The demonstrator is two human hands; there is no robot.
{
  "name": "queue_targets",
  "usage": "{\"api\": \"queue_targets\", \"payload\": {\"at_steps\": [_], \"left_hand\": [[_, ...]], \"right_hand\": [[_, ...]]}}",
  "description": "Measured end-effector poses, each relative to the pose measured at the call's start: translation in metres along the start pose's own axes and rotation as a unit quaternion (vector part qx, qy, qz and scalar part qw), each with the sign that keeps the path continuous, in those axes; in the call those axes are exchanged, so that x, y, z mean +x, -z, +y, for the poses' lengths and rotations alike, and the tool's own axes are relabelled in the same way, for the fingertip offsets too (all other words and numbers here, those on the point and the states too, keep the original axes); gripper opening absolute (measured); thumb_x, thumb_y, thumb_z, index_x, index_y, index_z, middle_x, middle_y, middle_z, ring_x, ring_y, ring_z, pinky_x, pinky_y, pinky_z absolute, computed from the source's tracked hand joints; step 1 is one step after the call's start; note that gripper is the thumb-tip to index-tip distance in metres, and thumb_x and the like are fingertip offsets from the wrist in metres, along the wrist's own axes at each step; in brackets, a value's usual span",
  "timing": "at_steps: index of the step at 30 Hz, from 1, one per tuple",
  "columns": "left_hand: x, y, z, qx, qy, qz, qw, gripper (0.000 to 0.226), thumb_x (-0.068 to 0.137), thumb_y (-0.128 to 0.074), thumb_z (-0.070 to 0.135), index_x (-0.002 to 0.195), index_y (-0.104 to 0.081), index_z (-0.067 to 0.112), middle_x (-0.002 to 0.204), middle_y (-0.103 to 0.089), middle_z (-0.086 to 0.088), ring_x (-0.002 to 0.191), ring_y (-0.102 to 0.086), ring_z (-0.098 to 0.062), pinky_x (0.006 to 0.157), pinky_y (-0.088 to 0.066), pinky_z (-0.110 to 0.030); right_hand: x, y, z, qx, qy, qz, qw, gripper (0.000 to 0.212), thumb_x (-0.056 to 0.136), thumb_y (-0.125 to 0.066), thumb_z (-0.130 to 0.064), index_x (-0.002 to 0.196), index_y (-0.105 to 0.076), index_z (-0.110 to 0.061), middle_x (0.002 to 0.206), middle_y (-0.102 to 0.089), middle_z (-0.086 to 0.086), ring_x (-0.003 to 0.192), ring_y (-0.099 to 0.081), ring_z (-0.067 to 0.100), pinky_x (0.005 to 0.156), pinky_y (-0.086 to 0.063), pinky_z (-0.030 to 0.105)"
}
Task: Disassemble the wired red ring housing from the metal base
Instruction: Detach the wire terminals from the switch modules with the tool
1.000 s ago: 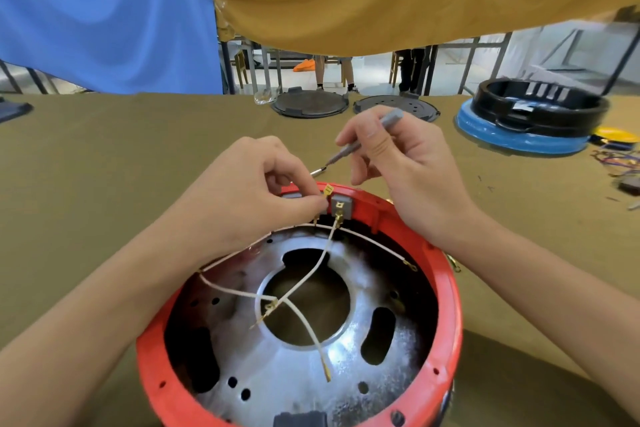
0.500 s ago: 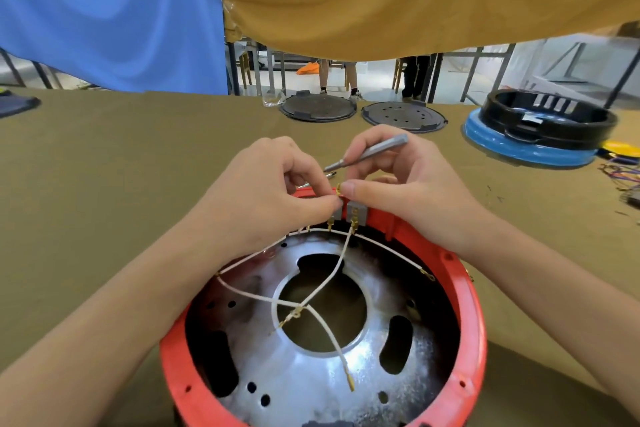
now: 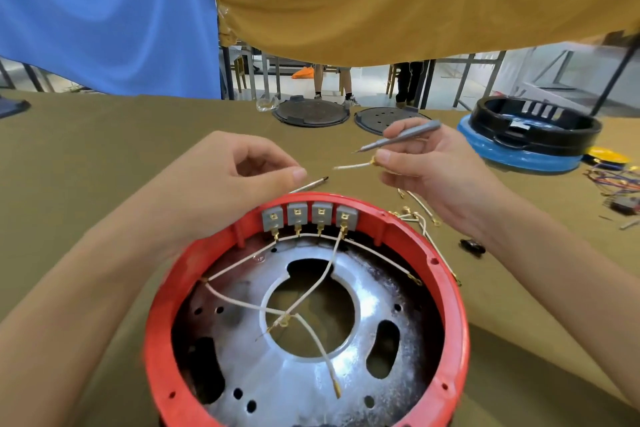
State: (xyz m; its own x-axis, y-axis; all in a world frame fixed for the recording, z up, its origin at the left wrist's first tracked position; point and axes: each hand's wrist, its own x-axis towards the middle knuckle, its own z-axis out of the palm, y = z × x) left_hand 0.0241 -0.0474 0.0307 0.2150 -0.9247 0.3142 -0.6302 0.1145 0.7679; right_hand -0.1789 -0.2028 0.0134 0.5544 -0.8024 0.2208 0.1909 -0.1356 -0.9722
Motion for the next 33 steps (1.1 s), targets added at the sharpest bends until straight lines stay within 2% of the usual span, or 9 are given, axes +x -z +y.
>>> {"api": "queue_targets", "payload": {"at_steps": [2,5,8,12,18,23,25,28,33], "left_hand": [[0.003,0.0,-0.01,0.05,0.017,0.006,0.999,0.023,0.075,-0.072,0.049,0.092,-0.073,0.033,0.08,-0.07,0.014,0.066,-0.059,0.009,0.063,-0.043,-0.01],[0.006,-0.005,-0.02,0.123,0.031,-0.065,0.99,0.02,0.085,-0.069,0.037,0.105,-0.066,0.037,0.094,-0.067,0.015,0.087,-0.063,0.001,0.077,-0.048,-0.022],[0.007,-0.008,-0.022,0.096,0.032,-0.12,0.988,0.015,0.091,-0.066,0.03,0.103,-0.068,0.039,0.093,-0.07,0.016,0.085,-0.068,-0.008,0.083,-0.055,-0.036],[0.01,-0.007,-0.023,0.082,0.02,-0.129,0.988,0.015,0.092,-0.066,0.03,0.101,-0.069,0.041,0.094,-0.07,0.015,0.084,-0.068,-0.014,0.085,-0.055,-0.045],[0.018,-0.008,-0.021,0.081,0.033,-0.151,0.985,0.012,0.089,-0.067,0.035,0.099,-0.07,0.042,0.096,-0.07,0.012,0.087,-0.068,-0.01,0.089,-0.054,-0.043],[0.036,-0.003,-0.01,0.126,0.05,-0.21,0.968,0.009,0.087,-0.07,0.038,0.095,-0.069,0.042,0.091,-0.07,0.017,0.083,-0.067,-0.002,0.085,-0.054,-0.035],[0.038,-0.009,-0.013,0.121,0.036,-0.201,0.971,0.008,0.088,-0.069,0.035,0.096,-0.069,0.038,0.089,-0.071,0.014,0.083,-0.067,-0.004,0.083,-0.053,-0.032],[0.034,-0.018,-0.02,0.1,0.016,-0.194,0.976,0.009,0.093,-0.061,0.034,0.1,-0.068,0.035,0.091,-0.072,0.01,0.084,-0.067,-0.008,0.082,-0.053,-0.032],[0.032,-0.017,-0.022,0.125,-0.005,-0.192,0.973,0.012,0.096,-0.057,0.036,0.103,-0.066,0.035,0.091,-0.07,0.011,0.085,-0.066,-0.009,0.081,-0.052,-0.036]], "right_hand": [[0.009,0.016,0.002,-0.002,-0.038,0.019,0.999,0.028,0.082,-0.068,0.009,0.098,-0.061,-0.012,0.079,-0.071,0.001,0.076,-0.071,0.013,0.07,-0.059,0.029],[0.018,0.037,0.01,-0.017,-0.088,0.022,0.996,0.027,0.085,-0.064,0.012,0.099,-0.06,-0.011,0.087,-0.067,0.007,0.075,-0.072,0.015,0.07,-0.059,0.03],[0.022,0.052,0.016,-0.049,-0.118,0.008,0.992,0.027,0.089,-0.058,0.013,0.104,-0.059,-0.009,0.096,-0.063,0.013,0.081,-0.073,0.023,0.071,-0.06,0.03],[0.021,0.064,0.021,-0.174,-0.109,-0.036,0.978,0.026,0.092,-0.054,0.012,0.11,-0.056,-0.007,0.098,-0.057,0.013,0.081,-0.071,0.019,0.069,-0.059,0.026],[0.019,0.068,0.016,-0.44,-0.041,-0.162,0.882,0.025,0.092,-0.059,0.002,0.1,-0.06,-0.021,0.087,-0.062,0.0,0.072,-0.061,0.005,0.066,-0.053,0.019],[0.02,0.069,0.021,-0.54,0.003,-0.128,0.832,0.025,0.088,-0.072,-0.011,0.098,-0.06,-0.031,0.091,-0.067,-0.01,0.086,-0.063,0.008,0.075,-0.049,0.023],[0.021,0.072,0.022,-0.527,0.022,-0.099,0.844,0.017,0.091,-0.069,-0.016,0.097,-0.06,-0.03,0.093,-0.067,-0.012,0.087,-0.063,0.004,0.077,-0.05,0.025],[0.02,0.07,0.019,-0.431,0.033,-0.066,0.899,0.007,0.097,-0.059,-0.02,0.096,-0.063,-0.025,0.084,-0.07,-0.006,0.074,-0.065,0.0,0.067,-0.049,0.022],[0.015,0.06,0.011,-0.192,-0.004,-0.073,0.979,0.014,0.101,-0.052,-0.016,0.108,-0.065,-0.012,0.08,-0.07,0.01,0.074,-0.062,0.02,0.068,-0.052,0.031]]}}
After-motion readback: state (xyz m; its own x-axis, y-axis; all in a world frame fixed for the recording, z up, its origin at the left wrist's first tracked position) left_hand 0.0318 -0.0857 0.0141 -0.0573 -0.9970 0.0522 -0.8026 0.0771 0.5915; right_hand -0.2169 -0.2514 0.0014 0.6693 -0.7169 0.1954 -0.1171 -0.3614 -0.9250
